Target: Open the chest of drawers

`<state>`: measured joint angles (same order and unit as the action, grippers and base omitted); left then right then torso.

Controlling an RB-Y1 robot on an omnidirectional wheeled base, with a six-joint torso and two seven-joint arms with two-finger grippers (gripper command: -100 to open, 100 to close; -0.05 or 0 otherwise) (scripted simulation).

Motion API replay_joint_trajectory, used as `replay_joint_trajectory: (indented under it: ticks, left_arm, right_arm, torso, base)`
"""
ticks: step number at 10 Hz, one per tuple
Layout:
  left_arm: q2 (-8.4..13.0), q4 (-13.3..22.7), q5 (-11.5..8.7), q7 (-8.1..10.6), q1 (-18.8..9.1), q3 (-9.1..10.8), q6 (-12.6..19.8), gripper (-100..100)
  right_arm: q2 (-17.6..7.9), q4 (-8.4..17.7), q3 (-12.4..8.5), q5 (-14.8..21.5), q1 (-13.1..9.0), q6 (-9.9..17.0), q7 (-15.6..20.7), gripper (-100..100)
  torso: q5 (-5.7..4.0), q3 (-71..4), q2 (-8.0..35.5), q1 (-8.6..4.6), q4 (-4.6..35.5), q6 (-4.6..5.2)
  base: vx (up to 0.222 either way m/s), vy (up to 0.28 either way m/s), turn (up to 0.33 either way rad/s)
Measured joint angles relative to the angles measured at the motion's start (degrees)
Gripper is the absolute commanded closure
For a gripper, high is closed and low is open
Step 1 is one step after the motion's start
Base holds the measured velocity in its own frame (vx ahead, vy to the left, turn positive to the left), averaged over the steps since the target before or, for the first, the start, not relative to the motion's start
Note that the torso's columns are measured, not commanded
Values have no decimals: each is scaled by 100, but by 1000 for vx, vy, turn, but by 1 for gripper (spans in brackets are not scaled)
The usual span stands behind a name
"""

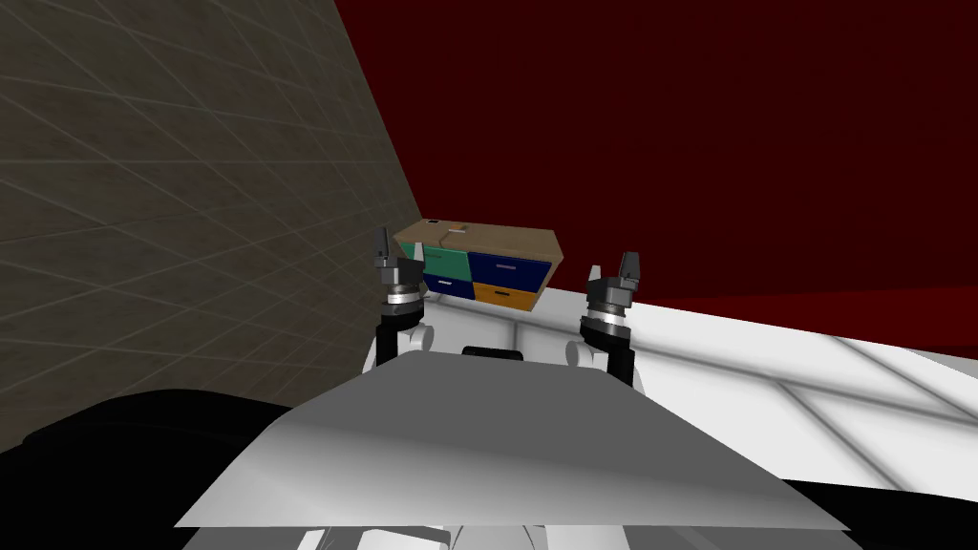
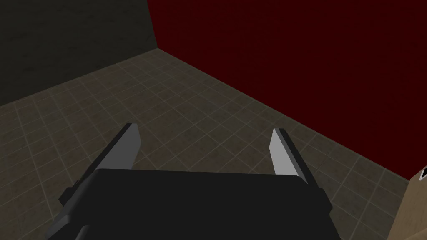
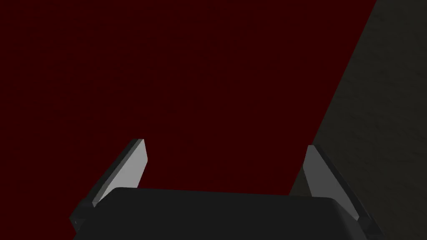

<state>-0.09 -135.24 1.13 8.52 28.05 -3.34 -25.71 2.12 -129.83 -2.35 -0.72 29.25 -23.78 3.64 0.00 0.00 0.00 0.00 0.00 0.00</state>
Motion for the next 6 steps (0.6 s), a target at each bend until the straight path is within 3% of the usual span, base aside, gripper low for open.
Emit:
replay_joint_trajectory:
  ticks: [2, 6]
  left_arm:
    - [0, 0, 0, 0, 0, 0, 0, 0]
    - [0, -1, 0, 0, 0, 0, 0, 0]
  right_arm:
    - [0, 0, 0, 0, 0, 0, 0, 0]
    - [0, -1, 0, 0, 0, 0, 0, 0]
  torso:
    - [0, -1200, 597, 0, 600, 0]
    - [0, -4536, 2269, 0, 2268, 0]
  base:
    - [0, 0, 0]
    - [0, 0, 0]
